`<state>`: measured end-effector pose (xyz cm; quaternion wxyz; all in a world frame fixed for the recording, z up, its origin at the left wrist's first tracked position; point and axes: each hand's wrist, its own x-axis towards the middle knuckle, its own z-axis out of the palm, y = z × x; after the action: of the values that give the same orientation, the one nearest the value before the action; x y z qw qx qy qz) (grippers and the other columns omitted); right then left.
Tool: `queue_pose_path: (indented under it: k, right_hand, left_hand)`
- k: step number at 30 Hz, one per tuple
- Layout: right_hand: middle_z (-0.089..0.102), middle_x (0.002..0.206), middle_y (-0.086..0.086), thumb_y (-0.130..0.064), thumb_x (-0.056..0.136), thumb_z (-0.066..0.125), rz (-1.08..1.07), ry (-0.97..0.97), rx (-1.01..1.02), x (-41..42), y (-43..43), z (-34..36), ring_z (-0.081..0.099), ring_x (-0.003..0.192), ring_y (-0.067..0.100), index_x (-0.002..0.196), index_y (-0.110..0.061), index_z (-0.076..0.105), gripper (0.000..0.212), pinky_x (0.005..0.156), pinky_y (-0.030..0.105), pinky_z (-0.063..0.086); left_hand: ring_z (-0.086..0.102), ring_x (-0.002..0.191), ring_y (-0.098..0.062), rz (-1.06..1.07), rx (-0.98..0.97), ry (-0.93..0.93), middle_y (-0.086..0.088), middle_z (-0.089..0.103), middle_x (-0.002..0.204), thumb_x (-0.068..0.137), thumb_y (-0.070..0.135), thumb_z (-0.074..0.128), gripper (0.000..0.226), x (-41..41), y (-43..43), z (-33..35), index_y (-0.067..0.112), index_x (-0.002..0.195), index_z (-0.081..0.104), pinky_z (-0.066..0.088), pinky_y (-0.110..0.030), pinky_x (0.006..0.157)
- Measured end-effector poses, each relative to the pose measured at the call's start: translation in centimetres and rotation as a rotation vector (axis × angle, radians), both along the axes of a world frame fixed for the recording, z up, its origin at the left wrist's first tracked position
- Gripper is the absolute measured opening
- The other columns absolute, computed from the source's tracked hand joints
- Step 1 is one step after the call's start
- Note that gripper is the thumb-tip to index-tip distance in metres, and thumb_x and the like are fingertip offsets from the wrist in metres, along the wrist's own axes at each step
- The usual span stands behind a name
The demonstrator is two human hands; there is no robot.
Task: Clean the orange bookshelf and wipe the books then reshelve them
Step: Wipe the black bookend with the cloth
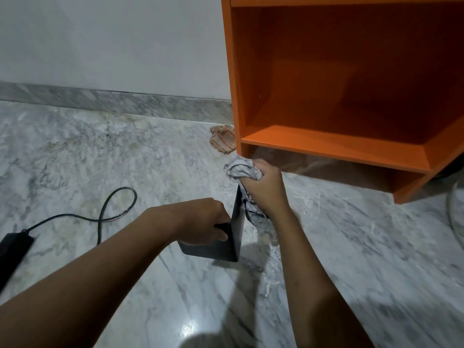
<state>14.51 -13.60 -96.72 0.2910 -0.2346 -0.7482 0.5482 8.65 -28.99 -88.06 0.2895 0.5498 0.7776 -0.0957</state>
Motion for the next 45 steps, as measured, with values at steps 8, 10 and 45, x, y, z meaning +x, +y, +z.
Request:
queue_pose_path:
  k: [8, 10, 45]
  right_hand:
    - [0.059, 0.068, 0.002, -0.017, 0.085, 0.06, -0.461, -0.38, -0.085, 1.4, 3.5, -2.5, 0.053, 0.066, 0.025, 0.068, -0.017, 0.056, 0.017, 0.055, 0.027, 0.033]
    - [0.054, 0.06, 0.001, -0.018, 0.084, 0.06, -0.473, -0.273, -0.132, 2.1, 3.3, -2.1, 0.048, 0.06, 0.021, 0.063, -0.014, 0.052, 0.023, 0.053, 0.028, 0.033]
    - [0.06, 0.104, -0.001, -0.01, 0.089, 0.051, -0.275, -0.461, -0.207, 1.6, 4.7, 0.1, 0.061, 0.087, 0.026, 0.119, -0.027, 0.055, 0.035, 0.07, 0.036, 0.048]
  left_hand:
    - [0.042, 0.058, -0.014, -0.019, -0.128, 0.081, 0.003, 0.04, 0.068, 0.096, 0.016, 0.054, 0.036, 0.9, -0.6, 0.1, 0.021, 0.064, 0.037, 0.028, -0.022, 0.05]
    - [0.04, 0.061, -0.012, -0.006, -0.141, 0.082, 0.007, 0.04, 0.069, 0.095, 0.016, 0.055, 0.034, 0.7, -0.7, 0.0, 0.022, 0.066, 0.039, 0.029, -0.024, 0.051]
    - [0.05, 0.062, -0.019, -0.01, 0.354, 0.185, 0.006, 0.046, 0.063, 0.103, 0.03, 0.045, 0.026, 1.6, -0.2, 0.5, 0.016, 0.098, 0.066, 0.041, -0.032, 0.06]
